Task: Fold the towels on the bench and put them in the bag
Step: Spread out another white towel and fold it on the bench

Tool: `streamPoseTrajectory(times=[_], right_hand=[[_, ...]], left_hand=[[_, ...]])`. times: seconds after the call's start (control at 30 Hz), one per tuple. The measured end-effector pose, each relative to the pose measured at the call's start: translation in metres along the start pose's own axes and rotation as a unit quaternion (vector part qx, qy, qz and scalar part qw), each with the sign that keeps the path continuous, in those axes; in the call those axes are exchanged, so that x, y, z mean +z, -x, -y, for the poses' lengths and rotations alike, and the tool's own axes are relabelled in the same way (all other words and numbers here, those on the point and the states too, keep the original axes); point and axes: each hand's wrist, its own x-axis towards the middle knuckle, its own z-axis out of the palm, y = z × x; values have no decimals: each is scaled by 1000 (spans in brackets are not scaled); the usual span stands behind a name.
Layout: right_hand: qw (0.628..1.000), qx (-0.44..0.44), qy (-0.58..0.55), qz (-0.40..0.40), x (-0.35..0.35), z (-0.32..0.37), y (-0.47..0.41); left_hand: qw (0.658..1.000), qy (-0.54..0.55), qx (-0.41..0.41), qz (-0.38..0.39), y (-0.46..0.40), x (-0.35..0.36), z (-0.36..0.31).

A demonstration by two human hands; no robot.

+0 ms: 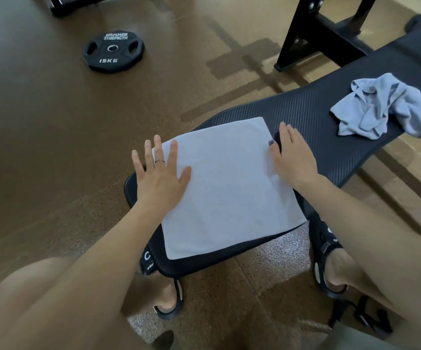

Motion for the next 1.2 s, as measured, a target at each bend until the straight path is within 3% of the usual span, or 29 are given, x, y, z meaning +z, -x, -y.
streamPoseTrajectory(times=[0.1,0.17,0.23,0.37,0.5,0.67,0.9,0.97,1.03,1.2], right_hand=[[999,42,-29,-12,-5,-18,51],[995,75,-50,-32,-1,-24,88],[991,95,-78,-61,6,-26,120],[974,119,-129,-145,12,-21,164],[950,177,-227,-118,7,-15,177],[890,266,-362,-80,6,-14,173],[844,314,-432,-43,1,-27,169],[840,316,-439,-46,-5,-35,174],[841,314,-437,-47,-10,-44,177],[846,305,-437,-18,-22,-51,171]], left_hand=[[993,-5,102,-60,17,-21,-30],[977,39,202,-60,38,-32,-62],[951,59,299,-46,63,-36,-94],[892,-18,446,-71,104,-16,-127],[902,-62,421,-71,111,-5,-131],[914,-68,393,-74,116,-7,-140],[908,-33,413,-57,117,-13,-147],[904,10,427,-27,116,-23,-150],[921,52,386,17,105,-37,-154],[958,44,282,29,29,-60,-153]])
